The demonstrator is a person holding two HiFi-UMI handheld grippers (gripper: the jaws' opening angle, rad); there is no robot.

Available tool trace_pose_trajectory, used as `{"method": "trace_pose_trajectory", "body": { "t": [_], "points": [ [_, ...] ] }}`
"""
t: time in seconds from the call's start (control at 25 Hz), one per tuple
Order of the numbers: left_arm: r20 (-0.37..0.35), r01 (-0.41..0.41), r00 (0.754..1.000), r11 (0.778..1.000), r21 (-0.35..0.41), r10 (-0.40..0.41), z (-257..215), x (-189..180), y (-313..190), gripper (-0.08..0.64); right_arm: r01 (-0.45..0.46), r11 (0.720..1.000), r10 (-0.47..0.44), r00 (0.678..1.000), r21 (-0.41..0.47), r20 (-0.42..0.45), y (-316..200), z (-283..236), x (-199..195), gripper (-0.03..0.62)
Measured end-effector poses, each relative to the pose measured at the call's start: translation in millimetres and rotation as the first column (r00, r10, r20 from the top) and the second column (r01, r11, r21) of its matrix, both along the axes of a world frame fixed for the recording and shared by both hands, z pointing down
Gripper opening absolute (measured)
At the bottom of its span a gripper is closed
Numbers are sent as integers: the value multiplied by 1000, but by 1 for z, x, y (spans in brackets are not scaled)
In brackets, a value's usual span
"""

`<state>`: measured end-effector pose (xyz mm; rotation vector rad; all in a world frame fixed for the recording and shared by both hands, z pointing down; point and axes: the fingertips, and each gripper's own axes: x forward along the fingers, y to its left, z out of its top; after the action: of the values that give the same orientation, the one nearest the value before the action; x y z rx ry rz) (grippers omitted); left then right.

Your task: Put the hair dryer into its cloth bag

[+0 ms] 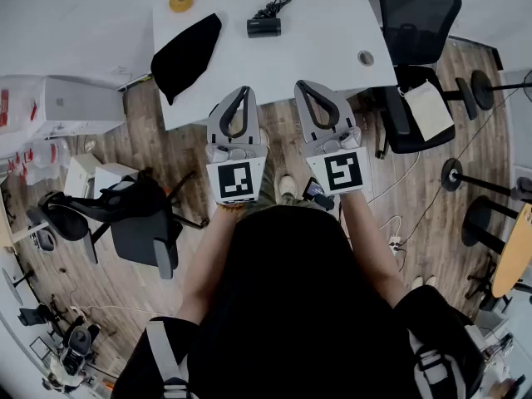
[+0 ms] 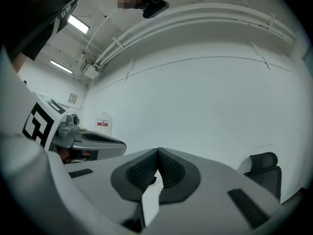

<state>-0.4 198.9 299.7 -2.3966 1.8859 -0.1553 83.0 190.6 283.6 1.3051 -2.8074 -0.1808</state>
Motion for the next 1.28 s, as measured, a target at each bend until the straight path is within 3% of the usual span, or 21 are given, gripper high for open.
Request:
{"method": "trace_pose_trajectory", "body": {
  "t": [0.56,1.16,1.28],
  "points": [
    [0,2,1000,1000,14,-2,0,-6,-15,25,53,998,-53,999,-26,8,-9,3,-16,31],
    [-19,11,1000,1000,-8,-11,3,-45,-75,25,70,996,-70,998,-49,3,-70,2,-53,31],
    [-9,9,1000,999,-43,-9,8,-55,-87,25,68,996,-68,998,-55,2,-83,1,-62,31]
  ]
}}
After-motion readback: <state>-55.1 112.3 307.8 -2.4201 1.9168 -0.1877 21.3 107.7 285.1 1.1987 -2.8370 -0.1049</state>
